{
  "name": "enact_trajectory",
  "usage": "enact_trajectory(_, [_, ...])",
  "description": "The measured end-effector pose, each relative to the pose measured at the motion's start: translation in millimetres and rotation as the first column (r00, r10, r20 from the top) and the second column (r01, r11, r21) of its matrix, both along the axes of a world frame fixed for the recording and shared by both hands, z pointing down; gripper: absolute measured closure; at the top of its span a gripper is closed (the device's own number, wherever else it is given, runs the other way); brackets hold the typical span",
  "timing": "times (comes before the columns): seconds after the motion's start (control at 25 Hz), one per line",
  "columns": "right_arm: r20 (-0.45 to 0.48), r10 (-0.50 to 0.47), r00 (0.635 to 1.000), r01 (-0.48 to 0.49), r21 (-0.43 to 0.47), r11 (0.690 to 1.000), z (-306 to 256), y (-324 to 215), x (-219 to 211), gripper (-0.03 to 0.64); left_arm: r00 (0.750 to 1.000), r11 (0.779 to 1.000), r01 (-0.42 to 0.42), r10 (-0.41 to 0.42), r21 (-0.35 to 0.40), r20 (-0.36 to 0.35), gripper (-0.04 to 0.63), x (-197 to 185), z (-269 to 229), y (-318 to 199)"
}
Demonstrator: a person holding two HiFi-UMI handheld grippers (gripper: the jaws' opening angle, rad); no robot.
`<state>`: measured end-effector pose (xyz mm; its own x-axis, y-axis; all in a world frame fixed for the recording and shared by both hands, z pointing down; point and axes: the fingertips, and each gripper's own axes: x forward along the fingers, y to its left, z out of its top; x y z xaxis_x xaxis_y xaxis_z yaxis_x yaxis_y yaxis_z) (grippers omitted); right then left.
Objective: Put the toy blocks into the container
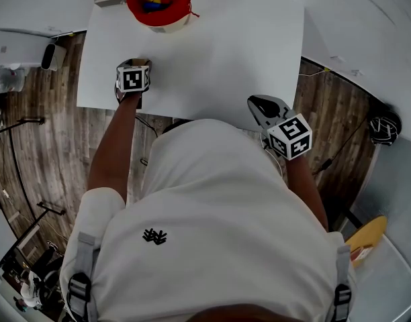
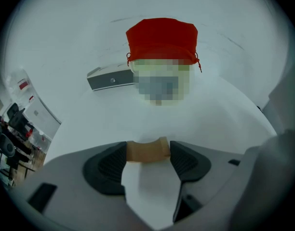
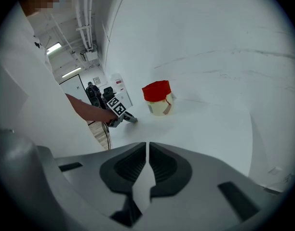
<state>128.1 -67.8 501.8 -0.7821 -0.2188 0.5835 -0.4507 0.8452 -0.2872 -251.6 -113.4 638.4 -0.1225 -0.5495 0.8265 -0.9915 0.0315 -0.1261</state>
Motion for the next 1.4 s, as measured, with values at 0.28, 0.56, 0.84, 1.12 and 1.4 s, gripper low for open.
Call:
enact_trajectory(0.28, [-0.002, 0.026, 1.0, -0.026, -0.004, 1.0, -0.2, 4.6, -6.7, 0.595, 0.999, 0.999, -0.031, 0.031, 0.011, -0.028, 0.313, 3.9, -6.1, 4.8])
enact_trajectory(0.56, [0.0, 0.043, 0.999, -0.043, -0.005, 0.999, -2.2, 9.1, -23.7, 0.595, 0.991, 0.99, -0.121, 0.125, 0.07, -0.056, 0.313, 12.5, -36.0, 1.2])
enact_trajectory(0.84, [0.0, 0.063, 0.998, -0.063, -0.008, 0.998, -4.4, 17.7, -40.9, 0.595, 0.968, 0.964, -0.231, 0.241, 0.129, -0.066, 0.313, 17.5, -84.8, -6.1])
enact_trajectory(1.12, [-0.006, 0.09, 0.996, -0.09, -0.007, 0.996, -5.1, 25.3, -57.3, 0.595, 0.928, 0.912, -0.355, 0.37, 0.207, -0.038, 0.313, 19.8, -143.9, -29.5])
enact_trajectory(1.4, [-0.017, 0.127, 0.992, -0.127, 0.001, 0.992, -9.3, 24.9, -66.8, 0.595, 0.855, 0.825, -0.5, 0.518, 0.264, 0.002, 0.313, 32.7, -199.5, -83.6])
